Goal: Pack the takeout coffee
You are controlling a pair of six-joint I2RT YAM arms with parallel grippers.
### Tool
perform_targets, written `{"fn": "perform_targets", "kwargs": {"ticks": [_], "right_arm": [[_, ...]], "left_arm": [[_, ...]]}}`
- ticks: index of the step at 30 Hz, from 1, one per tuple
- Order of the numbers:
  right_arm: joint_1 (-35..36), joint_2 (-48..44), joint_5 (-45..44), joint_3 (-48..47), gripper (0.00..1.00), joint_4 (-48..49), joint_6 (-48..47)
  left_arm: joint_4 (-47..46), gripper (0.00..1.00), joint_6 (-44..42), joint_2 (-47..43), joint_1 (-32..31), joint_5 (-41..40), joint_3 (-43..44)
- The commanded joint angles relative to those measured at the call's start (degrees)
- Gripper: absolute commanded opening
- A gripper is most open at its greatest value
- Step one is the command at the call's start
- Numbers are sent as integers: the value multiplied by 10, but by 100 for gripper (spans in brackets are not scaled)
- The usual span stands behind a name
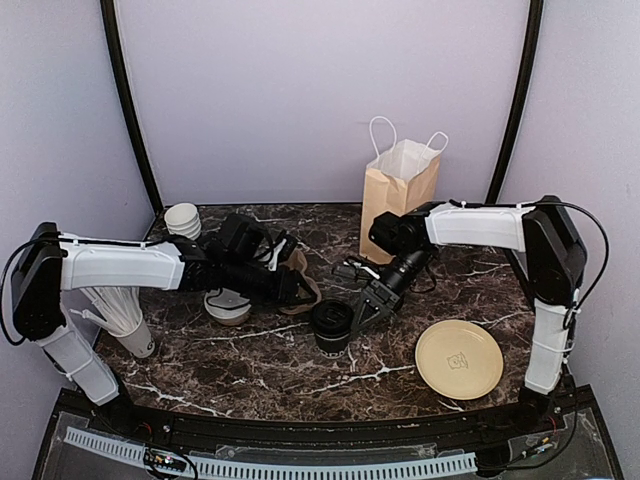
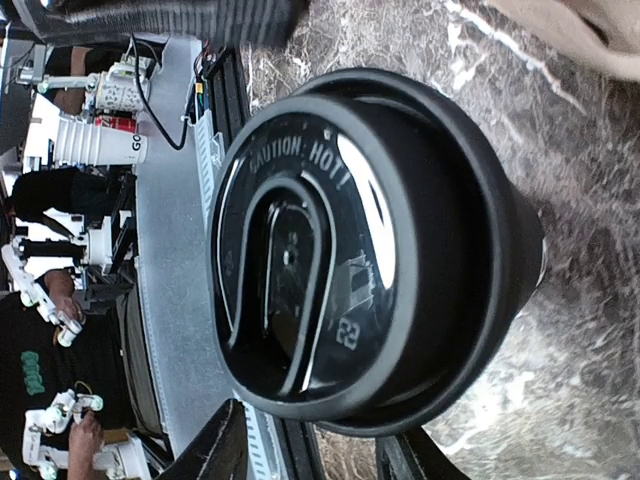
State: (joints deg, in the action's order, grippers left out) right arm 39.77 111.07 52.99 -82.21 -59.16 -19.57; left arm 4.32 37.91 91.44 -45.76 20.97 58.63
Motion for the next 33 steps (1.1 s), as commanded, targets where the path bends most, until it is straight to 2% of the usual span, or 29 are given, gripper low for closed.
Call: {"fn": "perform_targets", "kwargs": {"ticks": [1, 9, 14, 18, 24, 33], "right_arm": [[-10, 24, 7, -42, 42, -22, -8], [-67, 50, -11, -68, 38, -4, 25], [-73, 47, -1, -73, 38, -12, 18], [-73, 23, 20, -40, 44, -13, 8], [-51, 12, 60, 19, 54, 13, 24], [-20, 39, 91, -3, 52, -3, 13]], "left_arm": [[-24, 49, 6, -13, 0, 31, -16], [-24, 46, 11, -31, 0, 36, -35], [-20, 47, 22, -41, -1, 20, -41], [5, 47, 47, -51, 0, -4, -44], [-17, 47, 59, -38, 0, 24, -44], [-32, 46, 64, -15, 0, 38, -41]]}}
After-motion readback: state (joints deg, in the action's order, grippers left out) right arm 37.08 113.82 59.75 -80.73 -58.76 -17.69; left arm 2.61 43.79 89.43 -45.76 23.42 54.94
